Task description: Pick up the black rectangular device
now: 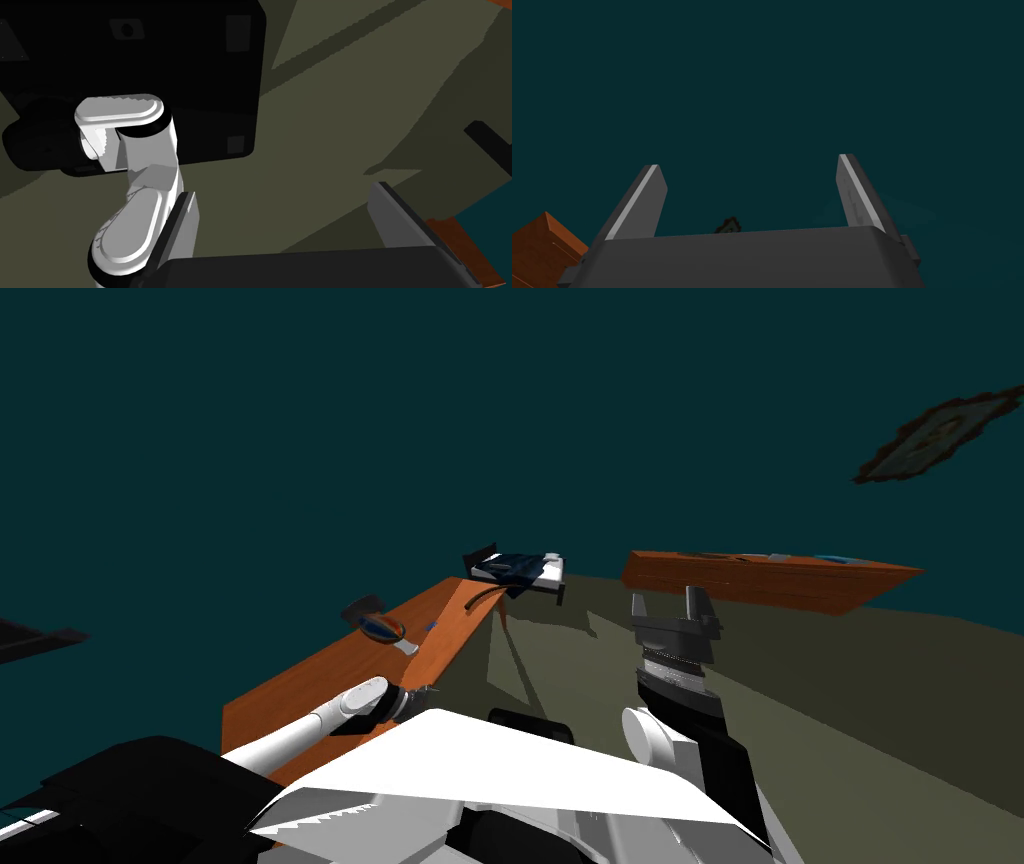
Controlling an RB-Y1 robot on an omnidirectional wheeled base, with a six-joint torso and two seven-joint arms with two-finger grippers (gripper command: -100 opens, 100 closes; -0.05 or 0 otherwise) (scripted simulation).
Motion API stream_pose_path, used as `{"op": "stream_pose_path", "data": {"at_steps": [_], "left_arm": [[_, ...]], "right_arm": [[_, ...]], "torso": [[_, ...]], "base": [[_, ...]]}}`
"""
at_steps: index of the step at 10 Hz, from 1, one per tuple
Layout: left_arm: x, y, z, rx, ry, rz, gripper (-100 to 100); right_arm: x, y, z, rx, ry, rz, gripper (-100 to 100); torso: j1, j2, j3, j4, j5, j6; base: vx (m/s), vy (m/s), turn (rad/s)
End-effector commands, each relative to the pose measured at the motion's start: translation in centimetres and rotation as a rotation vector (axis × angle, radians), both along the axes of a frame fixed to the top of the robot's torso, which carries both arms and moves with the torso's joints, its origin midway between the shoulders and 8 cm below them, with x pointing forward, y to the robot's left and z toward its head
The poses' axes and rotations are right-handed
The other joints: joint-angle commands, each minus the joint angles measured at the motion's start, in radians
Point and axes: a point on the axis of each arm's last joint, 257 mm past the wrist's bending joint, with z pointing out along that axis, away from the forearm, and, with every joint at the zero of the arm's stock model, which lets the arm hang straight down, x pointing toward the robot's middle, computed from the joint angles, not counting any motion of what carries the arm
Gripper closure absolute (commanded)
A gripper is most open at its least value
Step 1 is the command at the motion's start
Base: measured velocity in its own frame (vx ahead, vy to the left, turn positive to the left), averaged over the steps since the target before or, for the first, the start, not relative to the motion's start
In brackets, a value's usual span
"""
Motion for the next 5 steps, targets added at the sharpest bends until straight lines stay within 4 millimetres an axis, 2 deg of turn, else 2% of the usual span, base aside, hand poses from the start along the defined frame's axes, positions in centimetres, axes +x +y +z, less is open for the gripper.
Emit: {"op": "stream_pose_path", "data": {"at_steps": [1, 2, 3, 4, 5], "left_arm": [[-1.3, 1.8, -0.4, 0.041, 0.025, -0.019, -100], [-2.2, 3.8, -0.7, 0.088, 0.05, -0.051, -100], [-2.9, 5.6, -0.7, 0.129, 0.073, -0.08, -100], [-3.0, 5.7, -0.8, 0.132, 0.075, -0.079, -100], [-3.7, 7.5, -0.8, 0.172, 0.099, -0.103, -100]], "right_arm": [[0.0, 0.0, 0.0, 0.0, 0.0, 0.0, 0], [0.0, 0.0, 0.0, 0.0, 0.0, 0.0, 0], [0.0, 0.0, 0.0, 0.0, 0.0, 0.0, 0], [0.0, 0.0, 0.0, 0.0, 0.0, 0.0, 0], [0.0, 0.0, 0.0, 0.0, 0.0, 0.0, 0]], "torso": [[0.0, 0.0, 0.0, 0.0, 0.0, 0.0], [0.0, 0.0, 0.0, 0.0, 0.0, -0.001], [0.0, 0.001, 0.001, 0.0, 0.0, 0.0], [0.004, 0.001, 0.001, 0.0, 0.001, -0.001], [0.002, 0.001, 0.001, 0.0, 0.001, -0.001]], "base": [[-0.026, 0.143, -0.119], [-0.039, 0.137, -0.172], [-0.047, 0.21, -0.279], [-0.045, 0.164, -0.121], [-0.037, 0.158, -0.138]]}}
